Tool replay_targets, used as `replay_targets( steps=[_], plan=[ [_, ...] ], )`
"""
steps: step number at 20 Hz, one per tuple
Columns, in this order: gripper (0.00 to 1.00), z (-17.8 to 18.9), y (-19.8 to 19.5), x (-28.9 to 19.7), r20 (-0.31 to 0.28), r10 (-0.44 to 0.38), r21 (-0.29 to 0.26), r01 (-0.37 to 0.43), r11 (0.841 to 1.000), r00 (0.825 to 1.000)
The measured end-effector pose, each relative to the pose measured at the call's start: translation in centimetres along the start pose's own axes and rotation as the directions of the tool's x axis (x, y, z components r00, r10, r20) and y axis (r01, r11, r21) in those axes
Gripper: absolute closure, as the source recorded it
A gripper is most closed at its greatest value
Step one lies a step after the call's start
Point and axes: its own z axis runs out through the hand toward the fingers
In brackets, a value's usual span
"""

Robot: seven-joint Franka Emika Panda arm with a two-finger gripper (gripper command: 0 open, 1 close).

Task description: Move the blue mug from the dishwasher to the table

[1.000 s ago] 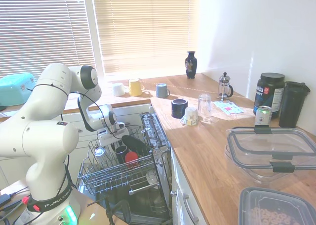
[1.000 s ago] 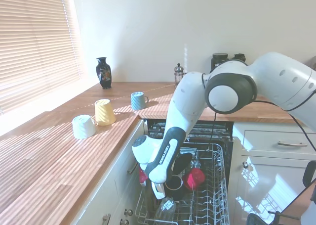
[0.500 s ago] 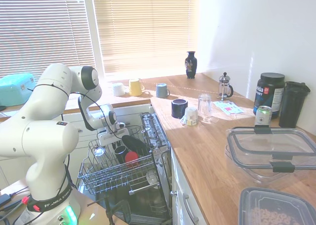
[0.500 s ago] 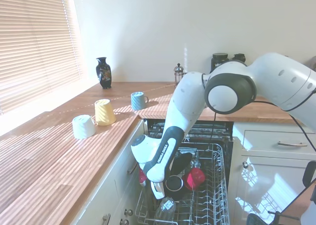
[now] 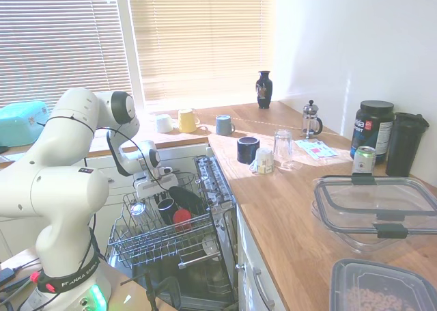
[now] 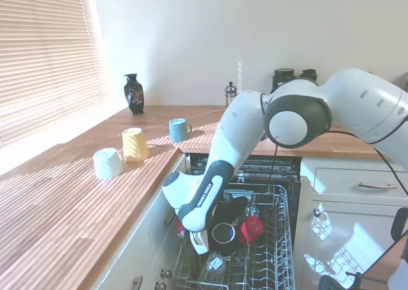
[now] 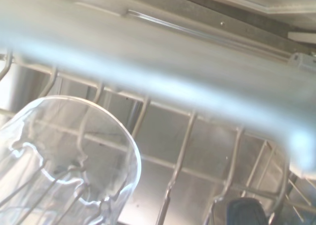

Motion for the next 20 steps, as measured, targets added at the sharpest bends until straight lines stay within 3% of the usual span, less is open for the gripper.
replay_targets(
  steps=[3, 15, 20],
  plan=[
    [1.0, -1.4, -0.4, 0.3, 0.016, 0.013, -0.023, -0.012, 1.0, 1.0],
    [1.0, -9.3, 2.2, 1.5, -0.032, 0.088, -0.047, -0.09, 0.995, 0.996],
    [1.0, -14.9, 4.1, 1.6, -0.077, 0.136, -0.026, -0.138, 0.99, 0.988]
  ],
)
